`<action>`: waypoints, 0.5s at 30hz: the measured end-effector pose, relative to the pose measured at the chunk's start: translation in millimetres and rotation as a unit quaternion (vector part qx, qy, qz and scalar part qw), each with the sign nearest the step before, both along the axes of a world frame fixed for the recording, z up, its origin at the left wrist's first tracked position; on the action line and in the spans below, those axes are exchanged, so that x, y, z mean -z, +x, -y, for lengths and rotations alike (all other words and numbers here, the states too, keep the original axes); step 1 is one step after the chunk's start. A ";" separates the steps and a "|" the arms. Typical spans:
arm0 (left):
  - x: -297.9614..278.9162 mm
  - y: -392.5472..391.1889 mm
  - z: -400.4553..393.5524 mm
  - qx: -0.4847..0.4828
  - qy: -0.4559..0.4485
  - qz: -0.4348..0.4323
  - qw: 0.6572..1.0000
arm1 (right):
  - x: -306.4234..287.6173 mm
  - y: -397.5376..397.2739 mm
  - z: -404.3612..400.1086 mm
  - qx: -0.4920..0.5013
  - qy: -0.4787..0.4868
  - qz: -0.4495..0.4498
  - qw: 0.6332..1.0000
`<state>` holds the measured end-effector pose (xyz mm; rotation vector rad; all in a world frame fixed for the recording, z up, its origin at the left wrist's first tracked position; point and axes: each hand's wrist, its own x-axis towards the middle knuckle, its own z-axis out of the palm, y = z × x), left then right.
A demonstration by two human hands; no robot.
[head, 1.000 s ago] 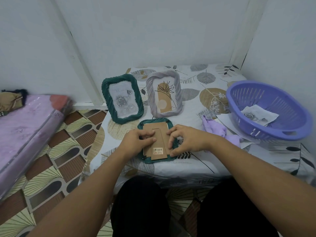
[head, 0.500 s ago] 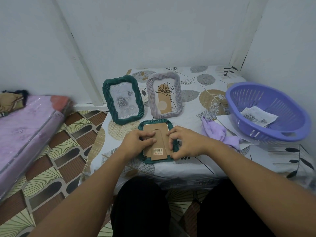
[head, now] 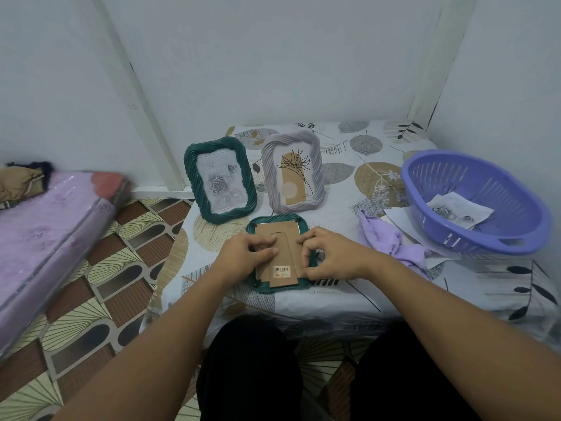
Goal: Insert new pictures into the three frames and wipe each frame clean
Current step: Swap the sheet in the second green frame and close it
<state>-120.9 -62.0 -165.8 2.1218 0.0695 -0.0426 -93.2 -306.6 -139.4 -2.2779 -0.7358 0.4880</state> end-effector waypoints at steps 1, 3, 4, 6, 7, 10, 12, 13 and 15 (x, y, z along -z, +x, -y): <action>-0.2 -0.3 0.0 -0.001 -0.001 -0.002 1.000 | -0.1 0.2 -0.3 -0.002 -0.002 -0.004 1.000; -0.5 -0.5 -0.1 -0.003 -0.001 -0.004 1.000 | -0.8 0.3 -1.2 -0.005 -0.011 -0.008 1.000; -0.7 -0.6 0.1 -0.003 -0.002 -0.006 1.000 | -1.0 0.5 -1.3 -0.005 -0.015 -0.011 1.000; -1.2 -0.9 0.6 -0.003 0.002 -0.006 1.000 | -1.8 0.8 -1.3 -0.004 -0.016 -0.017 1.000; -1.5 -0.9 0.7 -0.004 0.006 -0.004 1.000 | -2.3 0.9 -1.3 -0.004 -0.016 -0.019 1.000; -2.1 -1.7 0.7 -0.006 0.014 -0.001 1.000 | -2.3 1.8 -1.5 -0.005 -0.015 -0.030 0.999; -3.2 -2.7 1.6 -0.008 0.015 -0.001 1.000 | -1.1 1.9 -0.9 -0.002 -0.009 -0.036 0.999; -3.6 -2.5 1.9 -0.009 0.011 -0.005 1.000 | -0.1 2.1 -0.7 0.005 0.007 -0.044 0.999; -6.2 -2.7 1.5 -0.004 0.000 -0.019 1.000 | 2.7 2.3 -0.5 0.038 0.069 -0.067 0.995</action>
